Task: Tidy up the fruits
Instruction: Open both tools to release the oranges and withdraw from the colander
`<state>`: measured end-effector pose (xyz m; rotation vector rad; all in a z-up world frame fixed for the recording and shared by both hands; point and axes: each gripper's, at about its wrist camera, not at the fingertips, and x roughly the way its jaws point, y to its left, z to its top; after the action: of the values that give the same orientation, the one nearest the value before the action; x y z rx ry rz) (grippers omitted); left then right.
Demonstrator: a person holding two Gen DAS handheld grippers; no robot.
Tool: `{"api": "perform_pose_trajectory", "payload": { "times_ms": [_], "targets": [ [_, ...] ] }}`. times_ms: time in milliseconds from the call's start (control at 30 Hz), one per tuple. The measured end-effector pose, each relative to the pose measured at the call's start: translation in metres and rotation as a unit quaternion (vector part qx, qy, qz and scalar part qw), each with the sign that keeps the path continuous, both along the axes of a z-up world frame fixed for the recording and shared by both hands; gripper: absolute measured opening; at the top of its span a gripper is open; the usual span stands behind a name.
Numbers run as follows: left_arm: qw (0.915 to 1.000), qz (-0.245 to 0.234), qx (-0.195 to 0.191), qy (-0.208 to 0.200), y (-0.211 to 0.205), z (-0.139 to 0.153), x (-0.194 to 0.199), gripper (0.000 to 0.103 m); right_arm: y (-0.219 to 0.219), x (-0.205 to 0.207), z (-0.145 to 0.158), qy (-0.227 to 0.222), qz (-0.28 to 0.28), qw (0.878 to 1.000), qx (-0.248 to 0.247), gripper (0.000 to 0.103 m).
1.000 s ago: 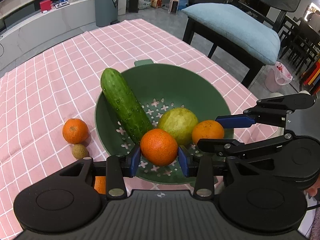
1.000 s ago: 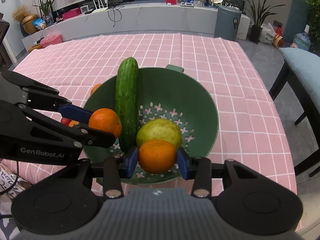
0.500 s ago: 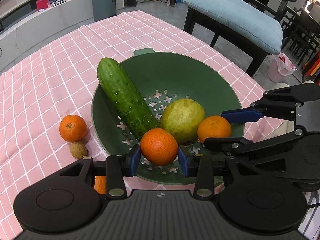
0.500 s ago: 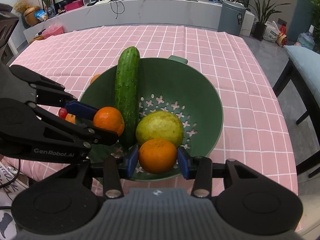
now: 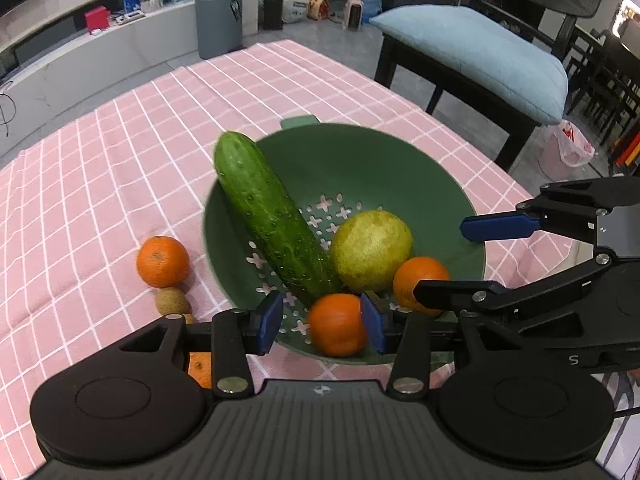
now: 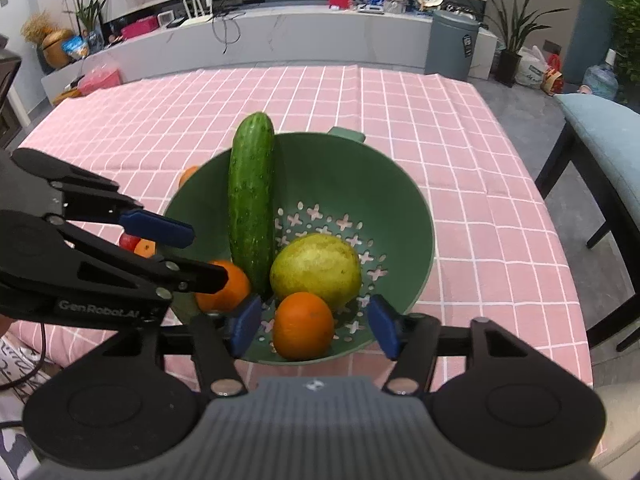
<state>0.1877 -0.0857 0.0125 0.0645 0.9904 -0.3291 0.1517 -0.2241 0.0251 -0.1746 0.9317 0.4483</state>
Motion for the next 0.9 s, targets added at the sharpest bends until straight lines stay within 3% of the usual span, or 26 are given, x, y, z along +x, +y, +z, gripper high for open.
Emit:
{"api": "perform_pose_trajectory", "payload": {
  "times_ms": [133, 333, 400, 800, 900],
  "targets": [
    [0.9998, 0.012, -0.003, -0.017, 0.006, 0.008, -0.007, 0.054, -0.001, -0.005, 0.004, -0.01, -0.018, 1.0, 0.014, 0.068],
    [0.9982, 0.04, -0.028, -0.033, 0.022, 0.019, -0.016, 0.068, 0.002, -0.017, 0.005, -0.029, -0.05, 0.998, 0.018, 0.071],
    [0.9973, 0.047, -0.042, -0.038, 0.029, 0.022, -0.021, 0.068, 0.006, -0.022, 0.007, -0.039, -0.054, 0.998, 0.023, 0.071],
    [0.9939, 0.075, -0.043, -0.069, 0.07, 0.032, -0.055, 0.068, 0.045, -0.055, 0.017, -0.116, -0.026, 0.991, 0.057, 0.071],
    [0.9926, 0.087, -0.043, -0.072, 0.084, 0.028, -0.062, 0.068, 0.057, -0.062, 0.015, -0.122, -0.018, 0.99, 0.063, 0.064]
  ]
}}
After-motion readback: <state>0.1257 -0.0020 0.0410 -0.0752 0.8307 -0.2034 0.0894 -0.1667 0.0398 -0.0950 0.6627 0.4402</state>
